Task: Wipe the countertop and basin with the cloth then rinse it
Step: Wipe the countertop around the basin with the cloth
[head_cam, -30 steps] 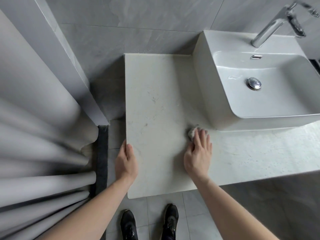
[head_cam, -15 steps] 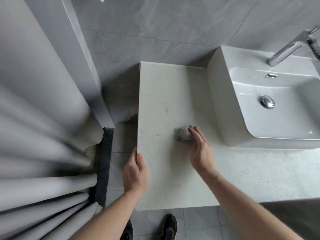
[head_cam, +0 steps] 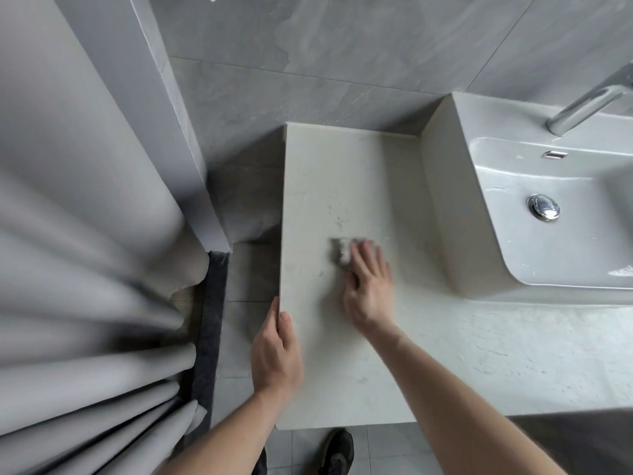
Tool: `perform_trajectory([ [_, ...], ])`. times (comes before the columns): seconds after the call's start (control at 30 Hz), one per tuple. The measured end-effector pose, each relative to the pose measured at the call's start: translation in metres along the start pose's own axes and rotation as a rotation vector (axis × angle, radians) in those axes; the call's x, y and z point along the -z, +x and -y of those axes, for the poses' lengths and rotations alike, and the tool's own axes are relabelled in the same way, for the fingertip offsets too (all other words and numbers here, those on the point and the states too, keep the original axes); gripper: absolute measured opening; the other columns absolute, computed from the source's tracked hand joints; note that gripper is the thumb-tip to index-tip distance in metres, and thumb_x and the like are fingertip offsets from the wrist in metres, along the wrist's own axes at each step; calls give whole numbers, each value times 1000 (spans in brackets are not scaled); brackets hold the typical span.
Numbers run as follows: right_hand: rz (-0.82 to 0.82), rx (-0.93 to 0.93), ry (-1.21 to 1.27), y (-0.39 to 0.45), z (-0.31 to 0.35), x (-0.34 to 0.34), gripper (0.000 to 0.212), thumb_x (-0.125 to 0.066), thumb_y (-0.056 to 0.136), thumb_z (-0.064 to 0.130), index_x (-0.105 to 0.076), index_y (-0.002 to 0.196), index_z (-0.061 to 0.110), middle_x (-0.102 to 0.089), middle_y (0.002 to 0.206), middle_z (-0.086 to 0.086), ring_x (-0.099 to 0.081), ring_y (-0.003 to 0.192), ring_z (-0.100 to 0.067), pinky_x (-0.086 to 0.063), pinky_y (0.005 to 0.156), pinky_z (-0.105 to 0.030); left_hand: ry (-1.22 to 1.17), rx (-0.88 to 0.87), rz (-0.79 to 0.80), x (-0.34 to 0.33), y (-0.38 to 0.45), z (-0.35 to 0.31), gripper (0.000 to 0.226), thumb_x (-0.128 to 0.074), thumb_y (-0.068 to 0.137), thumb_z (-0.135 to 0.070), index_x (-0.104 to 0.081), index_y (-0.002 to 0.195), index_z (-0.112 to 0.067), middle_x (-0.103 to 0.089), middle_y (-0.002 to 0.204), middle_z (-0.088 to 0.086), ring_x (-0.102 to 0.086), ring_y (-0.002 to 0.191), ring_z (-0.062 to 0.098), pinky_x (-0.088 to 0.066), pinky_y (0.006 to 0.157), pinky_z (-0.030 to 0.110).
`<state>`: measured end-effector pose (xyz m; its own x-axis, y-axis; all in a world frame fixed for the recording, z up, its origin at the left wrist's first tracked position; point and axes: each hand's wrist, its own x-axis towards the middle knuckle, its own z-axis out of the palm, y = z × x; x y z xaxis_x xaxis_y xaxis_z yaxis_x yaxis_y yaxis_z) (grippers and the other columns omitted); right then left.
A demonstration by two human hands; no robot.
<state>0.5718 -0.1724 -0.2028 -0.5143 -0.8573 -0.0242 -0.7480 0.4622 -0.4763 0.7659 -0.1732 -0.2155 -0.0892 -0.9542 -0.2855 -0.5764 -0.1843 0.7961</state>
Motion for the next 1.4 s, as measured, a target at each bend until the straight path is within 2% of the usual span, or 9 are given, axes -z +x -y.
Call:
perform_trajectory([
  [0.13,168,254,83,2,63,-27,59,-47,98,20,-43,156,27,-27,169,0,-16,158,-28,-14,127,-43,-14,-17,2,4,-3,-7,50,-27,107,-45,-44,150,-29,-60,142,-3,-57,129,21,-49,102,39],
  [0.3,240,380,125,2,93,-35,57,-43,93,2,-57,147,17,-40,163,0,-24,157,-21,-15,129,-37,-32,-18,20,7,-6,-15,43,-29,107,-41,-43,147,-42,-66,133,-7,-65,115,23,-51,82,35],
  [0.4,181,286,213,5,67,-13,51,-46,96,7,-59,144,19,-46,159,2,-38,150,-16,-28,125,-30,-1,3,11,6,-5,-9,46,-29,107,-44,-46,148,-33,-64,137,-3,-61,122,25,-51,94,37],
  [0.57,-152,-46,129,23,-30,50,51,-36,97,11,-61,142,13,-51,155,-5,-44,147,-19,-35,121,-30,18,22,-9,2,-3,-7,45,-34,106,-39,-55,142,-22,-66,134,0,-60,123,28,-49,97,38],
  [0.7,-88,-228,-48,34,-89,72,62,-28,96,22,-43,153,2,-37,163,-16,-30,154,-31,-23,127,-38,13,19,-5,2,-3,-6,49,-28,104,-49,-53,141,-29,-68,130,-7,-63,118,23,-52,93,39],
  [0.87,-109,-271,-167,36,-70,37,67,-30,97,36,-31,161,17,-28,169,-7,-19,156,-32,-12,129,-45,38,27,-32,2,-3,-9,41,-35,106,-38,-56,139,-27,-67,130,-5,-61,120,23,-46,88,29],
  [1.0,-39,-88,-176,47,-18,14,63,-37,99,42,-36,159,23,-30,168,-3,-19,156,-33,-15,127,-48,87,34,-37,0,-4,-9,41,-36,106,-36,-62,131,-15,-70,125,4,-62,119,29,-43,86,29],
  [1.2,183,332,0,41,62,-21,63,-37,97,32,-35,160,25,-23,171,1,-9,160,-30,-7,129,-43,97,40,-42,2,-4,-13,41,-35,106,-39,-56,140,-25,-65,134,-8,-59,125,19,-44,92,27],
  [1.4,318,558,22,57,40,-14,63,-47,101,24,-31,162,22,-18,172,0,-6,160,-25,-9,130,-42,95,51,-56,2,-6,-16,41,-35,106,-43,-56,139,-32,-65,134,-14,-58,126,12,-44,97,26],
])
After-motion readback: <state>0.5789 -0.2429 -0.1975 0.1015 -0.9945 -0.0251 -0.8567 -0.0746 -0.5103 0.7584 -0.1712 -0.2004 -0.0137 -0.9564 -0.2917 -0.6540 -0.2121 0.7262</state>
